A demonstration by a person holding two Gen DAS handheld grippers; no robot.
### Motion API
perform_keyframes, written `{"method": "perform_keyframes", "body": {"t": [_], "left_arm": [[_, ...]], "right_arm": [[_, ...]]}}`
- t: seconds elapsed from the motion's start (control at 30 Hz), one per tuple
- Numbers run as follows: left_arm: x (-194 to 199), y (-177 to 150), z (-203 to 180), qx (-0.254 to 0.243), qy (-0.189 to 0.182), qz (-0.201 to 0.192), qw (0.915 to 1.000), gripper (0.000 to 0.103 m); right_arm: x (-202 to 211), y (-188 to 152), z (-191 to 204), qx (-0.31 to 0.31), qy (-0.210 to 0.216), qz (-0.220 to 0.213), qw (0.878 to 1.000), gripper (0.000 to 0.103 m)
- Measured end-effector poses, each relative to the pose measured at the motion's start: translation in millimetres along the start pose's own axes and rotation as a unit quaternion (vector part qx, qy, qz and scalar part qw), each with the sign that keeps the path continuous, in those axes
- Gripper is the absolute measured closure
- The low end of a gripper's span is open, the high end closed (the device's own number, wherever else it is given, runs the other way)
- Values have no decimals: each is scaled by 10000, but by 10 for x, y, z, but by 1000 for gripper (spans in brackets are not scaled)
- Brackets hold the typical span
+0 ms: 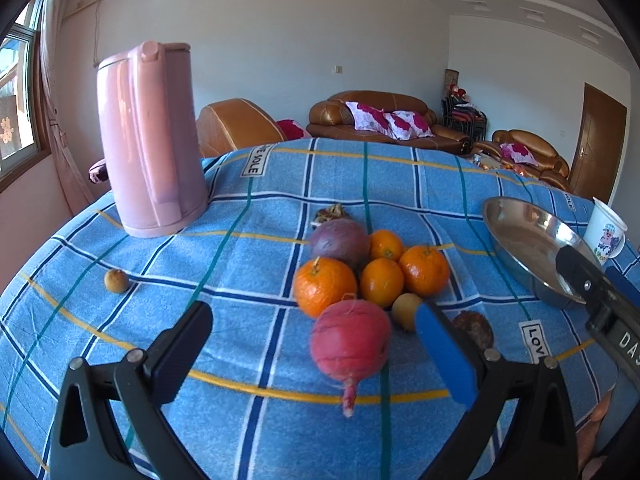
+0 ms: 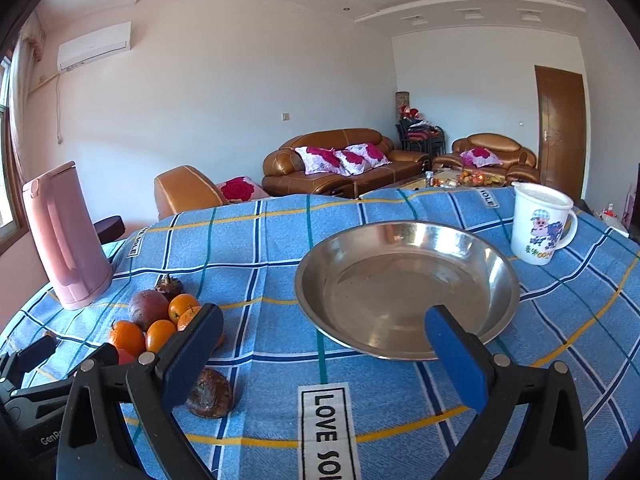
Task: Organize fruits
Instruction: 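Grasp the brown round fruit with the right tool while the left tool grasps the red pomegranate, then carry both fruits onto the steel plate and open both tools to release them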
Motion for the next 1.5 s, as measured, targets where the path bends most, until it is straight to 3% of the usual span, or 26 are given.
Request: {"method": "perform_keyframes", "body": {"t": [0.13, 0.2, 0.27, 0.37, 0.5, 0.63, 0.7, 0.9, 1.03, 1.2, 1.3, 1.37, 1.5], "left_arm": [[78, -89, 309, 55, 131, 114, 9998, 0], [108, -87, 483, -12, 291, 118, 9995, 0], [131, -62, 620, 9, 306, 129, 9994, 1], [140, -15, 734, 81, 194, 152, 9997, 1], [131, 17, 618, 162, -238, 198, 9994, 1], [75, 8, 386, 25, -489, 289, 9984, 1], [42, -8, 298, -79, -532, 346, 9980, 1], [-97, -57, 22, -291, -656, 611, 9956, 1], [-202, -113, -106, -479, -591, 766, 9942, 14], [-324, -222, -181, -399, -687, 1060, 9912, 27], [-331, -254, -233, -338, -778, 1051, 9908, 38], [-327, -266, -282, -298, -900, 1086, 9896, 51], [-321, -259, -275, -222, -887, 1073, 9900, 52]], "right_arm": [[-120, -150, 154, -61, 508, 514, 9974, 11], [-195, -247, 240, -51, 723, 833, 9939, 25], [-257, -351, 348, -7, 967, 1151, 9886, 30], [-302, -472, 511, 129, 1201, 1427, 9824, 31], [-285, -572, 765, 719, 1311, 1526, 9769, 31], [-405, -757, 899, 1173, 1284, 1961, 9650, 32], [-456, -830, 913, 1252, 1298, 2173, 9593, 40], [-460, -828, 909, 1528, 1312, 2179, 9550, 60], [-403, -812, 863, 1423, 1541, 2144, 9540, 60], [-342, -667, 696, 761, 1836, 1888, 9617, 60], [-362, -650, 650, 566, 1894, 1903, 9616, 60], [-366, -647, 648, 494, 1949, 1924, 9605, 59], [-344, -598, 654, 472, 1979, 1848, 9615, 60]]}}
Point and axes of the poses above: each gripper's, at about its wrist camera, not at the fingertips, and x roughly against the way its jaws point, z to its left, y to its top, the point moved 10 cm from there along -x, roughly the way its jaws point, and after that the axes turned 3 degrees about -z, right-handed, at the moved point
